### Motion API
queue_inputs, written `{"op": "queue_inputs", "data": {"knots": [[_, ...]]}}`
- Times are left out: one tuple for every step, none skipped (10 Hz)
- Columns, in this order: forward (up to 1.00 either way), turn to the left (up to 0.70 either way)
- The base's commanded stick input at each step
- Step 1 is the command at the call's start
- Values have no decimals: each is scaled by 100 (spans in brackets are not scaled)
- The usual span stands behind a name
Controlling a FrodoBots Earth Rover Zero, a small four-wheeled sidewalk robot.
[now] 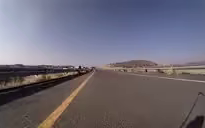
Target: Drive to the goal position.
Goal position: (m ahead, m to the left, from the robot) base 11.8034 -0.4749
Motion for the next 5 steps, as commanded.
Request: {"op": "queue_inputs", "data": {"knots": [[85,0],[85,0],[85,0],[85,0],[85,0]]}}
